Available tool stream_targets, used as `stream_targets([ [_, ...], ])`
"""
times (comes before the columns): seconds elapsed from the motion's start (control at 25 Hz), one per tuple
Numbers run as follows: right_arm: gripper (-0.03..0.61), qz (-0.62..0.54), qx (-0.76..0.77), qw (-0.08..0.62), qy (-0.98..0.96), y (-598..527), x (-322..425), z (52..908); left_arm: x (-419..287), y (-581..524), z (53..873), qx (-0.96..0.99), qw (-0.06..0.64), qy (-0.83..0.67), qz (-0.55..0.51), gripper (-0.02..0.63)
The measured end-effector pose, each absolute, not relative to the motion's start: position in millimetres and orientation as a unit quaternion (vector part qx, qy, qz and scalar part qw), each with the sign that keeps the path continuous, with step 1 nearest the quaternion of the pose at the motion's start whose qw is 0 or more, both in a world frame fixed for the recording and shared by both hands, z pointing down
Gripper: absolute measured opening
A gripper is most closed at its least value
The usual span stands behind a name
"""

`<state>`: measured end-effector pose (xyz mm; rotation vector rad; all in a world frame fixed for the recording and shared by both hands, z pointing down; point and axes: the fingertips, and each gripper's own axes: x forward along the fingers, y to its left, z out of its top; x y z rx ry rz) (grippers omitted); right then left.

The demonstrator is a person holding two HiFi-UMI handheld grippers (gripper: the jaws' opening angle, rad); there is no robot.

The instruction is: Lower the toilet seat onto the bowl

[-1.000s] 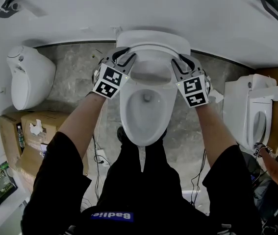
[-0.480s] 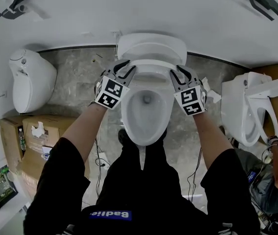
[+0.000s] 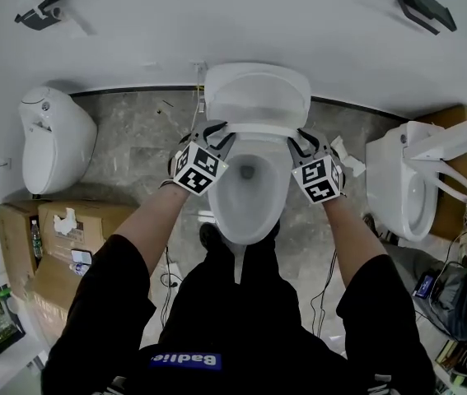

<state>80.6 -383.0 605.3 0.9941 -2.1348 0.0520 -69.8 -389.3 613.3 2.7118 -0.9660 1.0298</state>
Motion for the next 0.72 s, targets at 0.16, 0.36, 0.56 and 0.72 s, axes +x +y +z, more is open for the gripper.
stream_targets([
  [0.16,0.121,0.024,0.400,0.399,-0.824,-362,82,607,-67,-368,615,0.894,0.036,-0.293,0.337,0.115],
  [0.36,0.123,0.030,0.414,0.419,-0.808,-333,83,611,-64,-334,619,0.905,0.032,-0.262,0.334,0.117],
  [0.56,0.123,0.035,0.411,0.445,-0.795,-303,81,617,-65,-302,624,0.916,0.028,-0.237,0.323,0.126],
  [0.72,0.123,0.017,0.393,0.456,-0.798,-279,81,622,-64,-277,629,0.916,0.022,-0.240,0.321,0.130],
])
